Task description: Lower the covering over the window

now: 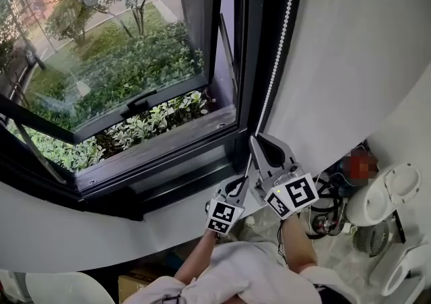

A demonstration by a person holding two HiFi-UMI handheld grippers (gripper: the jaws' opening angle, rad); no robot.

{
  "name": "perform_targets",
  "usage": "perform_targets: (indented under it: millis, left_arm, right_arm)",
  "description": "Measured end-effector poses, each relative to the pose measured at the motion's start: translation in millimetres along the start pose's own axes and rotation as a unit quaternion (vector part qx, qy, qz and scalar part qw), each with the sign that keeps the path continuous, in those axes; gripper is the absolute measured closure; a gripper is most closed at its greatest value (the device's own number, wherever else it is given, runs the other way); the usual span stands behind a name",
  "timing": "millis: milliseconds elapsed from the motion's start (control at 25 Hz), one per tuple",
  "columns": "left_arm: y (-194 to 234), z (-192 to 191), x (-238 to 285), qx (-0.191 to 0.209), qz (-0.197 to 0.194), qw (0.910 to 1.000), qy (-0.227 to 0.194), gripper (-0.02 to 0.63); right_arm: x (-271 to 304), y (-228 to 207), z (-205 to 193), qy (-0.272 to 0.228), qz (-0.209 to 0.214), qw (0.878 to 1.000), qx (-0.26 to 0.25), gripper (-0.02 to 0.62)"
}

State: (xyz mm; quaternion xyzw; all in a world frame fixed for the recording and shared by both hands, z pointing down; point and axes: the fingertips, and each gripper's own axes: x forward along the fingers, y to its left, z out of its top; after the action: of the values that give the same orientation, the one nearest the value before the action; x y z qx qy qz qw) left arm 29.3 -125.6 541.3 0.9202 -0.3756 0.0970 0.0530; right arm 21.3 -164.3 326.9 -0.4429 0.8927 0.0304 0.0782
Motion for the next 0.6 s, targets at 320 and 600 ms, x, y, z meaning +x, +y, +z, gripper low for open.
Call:
perform_targets:
  millis: [320, 600]
  left_arm:
    - [1.0, -33.2, 1.3, -0.009, 0.000, 0.9994, 0.033, 0.591]
    - [-3.6, -65.9, 5.2, -0.021, -0.006, 0.9975, 0.067, 0.591]
  right_arm:
    - [-1.0, -0.5, -34.6, 0.025, 0.003, 1.000, 0.015, 0.600]
    - [-5.5, 0.5, -68.7, 0.053, 0.007, 0.998, 0.037, 0.600]
